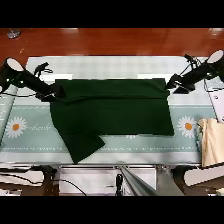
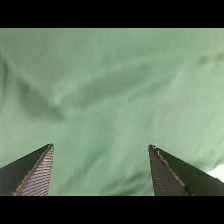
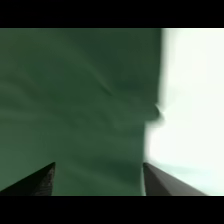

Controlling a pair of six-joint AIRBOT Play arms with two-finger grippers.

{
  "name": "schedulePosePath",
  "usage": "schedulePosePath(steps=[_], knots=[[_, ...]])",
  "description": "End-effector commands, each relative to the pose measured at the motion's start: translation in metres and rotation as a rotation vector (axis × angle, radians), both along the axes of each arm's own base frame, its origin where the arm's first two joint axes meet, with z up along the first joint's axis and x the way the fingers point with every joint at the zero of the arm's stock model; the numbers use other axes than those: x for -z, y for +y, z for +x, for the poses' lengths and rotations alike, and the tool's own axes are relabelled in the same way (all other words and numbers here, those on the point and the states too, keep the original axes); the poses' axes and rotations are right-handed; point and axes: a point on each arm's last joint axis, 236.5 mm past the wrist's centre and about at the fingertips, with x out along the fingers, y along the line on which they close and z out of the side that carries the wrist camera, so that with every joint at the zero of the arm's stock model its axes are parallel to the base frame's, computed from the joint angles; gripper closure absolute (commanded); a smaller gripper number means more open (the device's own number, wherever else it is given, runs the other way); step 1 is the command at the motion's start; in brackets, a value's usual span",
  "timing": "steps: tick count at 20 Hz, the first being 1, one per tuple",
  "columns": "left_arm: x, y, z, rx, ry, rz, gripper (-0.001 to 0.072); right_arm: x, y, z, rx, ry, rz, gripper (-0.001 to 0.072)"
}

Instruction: Fold the shirts.

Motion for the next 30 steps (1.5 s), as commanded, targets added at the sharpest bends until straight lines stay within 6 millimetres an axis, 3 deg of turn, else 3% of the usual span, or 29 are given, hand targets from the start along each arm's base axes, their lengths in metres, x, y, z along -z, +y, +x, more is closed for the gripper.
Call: schedulePosePath(steps=[1,2,4,6,8,11,15,20,21,23,24,25,27,28,30], knots=[[-0.01,0.014,-0.036,-0.055,0.074,0.004,0.0001,-0.024,-0.042,-0.043,0.011,0.042,-0.126,0.0083],[-0.01,0.02,-0.052,-0.082,0.091,0.0,0.0001,-0.032,-0.045,-0.048,0.057,-0.008,-0.115,0.0083],[-0.001,0.029,-0.09,-0.136,0.123,-0.013,0.0001,-0.042,-0.033,-0.056,0.154,-0.141,-0.039,0.0083],[0.014,0.035,-0.124,-0.219,0.141,-0.027,0.0001,-0.044,-0.002,-0.075,0.184,-0.24,0.056,0.0083],[0.025,0.028,-0.146,-0.306,0.141,-0.08,0.0001,-0.04,0.032,-0.098,0.191,-0.296,0.161,0.0083],[0.041,0.02,-0.174,-0.402,0.155,-0.119,0.0001,-0.03,0.055,-0.125,0.217,-0.294,0.233,0.0083],[0.043,-0.018,-0.172,-0.462,0.079,-0.278,0.0002,-0.024,0.057,-0.133,0.226,-0.289,0.234,0.0083],[0.061,-0.033,-0.165,-0.47,0.002,-0.27,0.0003,-0.035,0.061,-0.121,0.273,-0.33,0.282,0.0083],[0.063,-0.036,-0.162,-0.457,-0.015,-0.254,0.0003,-0.036,0.057,-0.12,0.29,-0.33,0.282,0.0083],[0.062,-0.043,-0.154,-0.446,-0.043,-0.254,0.0019,-0.036,0.032,-0.119,0.348,-0.331,0.253,0.0083],[0.062,-0.047,-0.153,-0.431,-0.051,-0.254,0.0193,-0.033,0.011,-0.123,0.384,-0.323,0.212,0.0083],[0.06,-0.052,-0.155,-0.39,-0.06,-0.257,0.0674,-0.023,-0.013,-0.135,0.42,-0.289,0.156,0.0083],[0.053,-0.059,-0.156,-0.337,-0.066,-0.276,0.0687,0.005,-0.043,-0.18,0.45,-0.114,0.027,0.0083],[0.05,-0.059,-0.155,-0.33,-0.068,-0.281,0.0687,0.016,-0.043,-0.204,0.433,-0.013,-0.003,0.0083],[0.048,-0.059,-0.151,-0.328,-0.077,-0.281,0.0686,0.03,-0.022,-0.221,0.409,0.072,0.017,0.0083]])
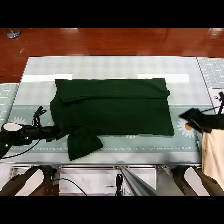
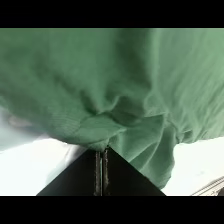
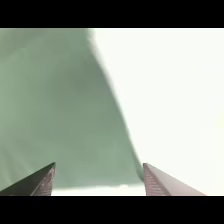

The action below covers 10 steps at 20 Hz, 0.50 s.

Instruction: Fold the shirts.

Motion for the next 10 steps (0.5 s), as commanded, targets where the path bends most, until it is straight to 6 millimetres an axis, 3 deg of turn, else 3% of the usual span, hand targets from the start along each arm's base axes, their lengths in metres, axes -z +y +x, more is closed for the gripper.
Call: schedulePosePath(steps=[1,3,6,10], knots=[[-0.007,-0.005,0.004,0.024,-0.023,-0.014,0.0687,0.027,0.011,-0.048,-0.038,0.199,0.003,0.0083],[-0.008,-0.006,0.004,0.026,-0.022,-0.016,0.0687,0.034,0.031,-0.057,-0.102,0.228,0.02,0.0083],[-0.008,-0.006,0.004,0.027,-0.022,-0.016,0.0686,0.043,0.044,-0.06,-0.162,0.27,0.032,0.0083],[-0.008,-0.006,0.003,0.028,-0.021,-0.018,0.0686,0.057,0.043,-0.03,-0.097,0.219,0.044,0.0083]])
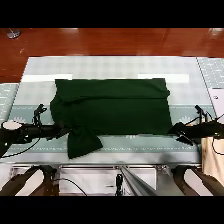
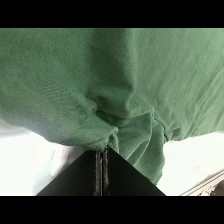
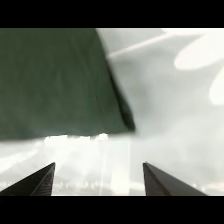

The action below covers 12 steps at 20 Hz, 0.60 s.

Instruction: Fold the shirts.

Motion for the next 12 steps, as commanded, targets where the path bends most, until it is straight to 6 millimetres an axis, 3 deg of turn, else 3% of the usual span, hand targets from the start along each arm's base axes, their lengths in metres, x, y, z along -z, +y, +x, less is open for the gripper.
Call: schedulePosePath(steps=[1,9,10,11,12], knots=[[-0.001,-0.001,0.0,0.003,-0.001,-0.003,0.0686,0.01,0.002,0.026,0.061,-0.047,0.013,0.0084],[-0.001,-0.001,0.0,0.002,0.0,-0.003,0.0686,0.018,0.017,0.065,0.152,-0.122,0.13,0.0096],[-0.001,-0.001,0.0,0.0,0.001,-0.004,0.0686,0.015,0.019,0.069,0.148,-0.141,0.142,0.0174],[-0.001,-0.001,0.0,0.0,0.0,-0.003,0.0686,0.013,0.022,0.071,0.123,-0.168,0.154,0.046],[-0.001,-0.001,0.001,-0.001,-0.001,-0.004,0.0686,0.009,0.027,0.072,0.083,-0.197,0.174,0.0682]])
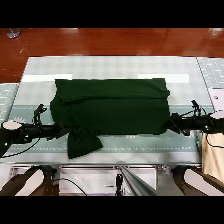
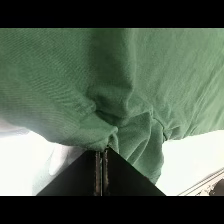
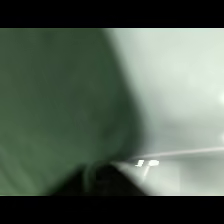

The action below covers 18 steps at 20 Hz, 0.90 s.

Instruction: Fold the shirts.

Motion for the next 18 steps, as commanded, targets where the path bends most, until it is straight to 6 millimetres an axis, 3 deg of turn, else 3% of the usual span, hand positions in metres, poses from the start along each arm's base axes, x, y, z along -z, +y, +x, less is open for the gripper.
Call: schedulePosePath(steps=[1,4,9,12,18], knots=[[-0.001,0.0,0.001,-0.002,-0.001,-0.003,0.0686,-0.015,0.019,0.01,-0.068,-0.086,0.087,0.0685],[-0.014,0.005,0.012,-0.008,-0.024,-0.009,0.0686,-0.03,0.015,0.013,-0.14,-0.091,0.074,0.0685],[-0.066,0.027,0.076,-0.061,-0.16,0.026,0.0686,-0.085,-0.015,0.08,-0.113,-0.25,-0.02,0.0685],[-0.083,0.032,0.12,-0.052,-0.194,0.033,0.0687,-0.107,-0.025,0.118,-0.094,-0.315,-0.02,0.0685],[-0.079,0.01,0.202,0.07,-0.18,-0.001,0.0686,-0.094,-0.018,0.18,-0.132,-0.361,-0.062,0.0685]])
